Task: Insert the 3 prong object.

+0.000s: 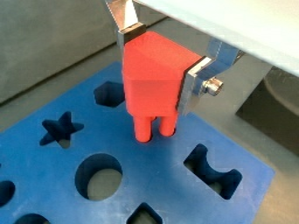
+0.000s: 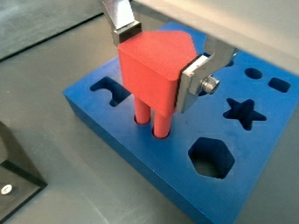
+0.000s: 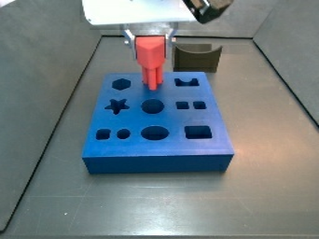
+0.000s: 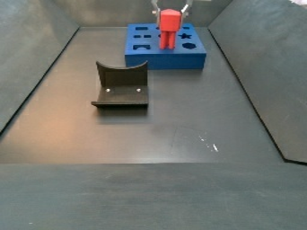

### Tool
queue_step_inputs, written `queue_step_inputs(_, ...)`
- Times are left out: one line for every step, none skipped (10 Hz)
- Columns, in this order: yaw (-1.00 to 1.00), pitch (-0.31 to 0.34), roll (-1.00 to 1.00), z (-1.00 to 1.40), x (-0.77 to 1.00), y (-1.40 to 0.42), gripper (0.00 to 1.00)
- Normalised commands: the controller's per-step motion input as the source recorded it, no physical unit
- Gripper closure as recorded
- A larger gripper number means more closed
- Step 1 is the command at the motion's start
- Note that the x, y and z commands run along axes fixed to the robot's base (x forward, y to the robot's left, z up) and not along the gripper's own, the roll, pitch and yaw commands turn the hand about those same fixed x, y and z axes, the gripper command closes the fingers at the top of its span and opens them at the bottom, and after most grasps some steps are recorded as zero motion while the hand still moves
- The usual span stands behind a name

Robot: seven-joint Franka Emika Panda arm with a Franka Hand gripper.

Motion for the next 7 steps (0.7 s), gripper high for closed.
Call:
queue_step_inputs(0.00, 0.000, 0.05, -0.46, 0.40, -0.07, 1.00)
queue_step_inputs(0.00, 0.000, 0.06, -0.49, 0.32, -0.06, 1.00)
queue_step_inputs(0.00, 0.000, 0.05, -0.43, 0.23, -0.07, 1.00)
queue_step_inputs(-0.02, 0.000, 0.02, -0.37, 0.17, -0.07, 1.00)
queue_step_inputs(0.00, -0.027, 0.04, -0.35, 0.03, -0.04, 1.00)
queue_step_inputs(0.00, -0.066, -0.03, -0.06, 0.00, 0.00, 1.00)
queue_step_inputs(0.00, 0.000, 0.00, 0.00, 0.00, 0.00, 1.00)
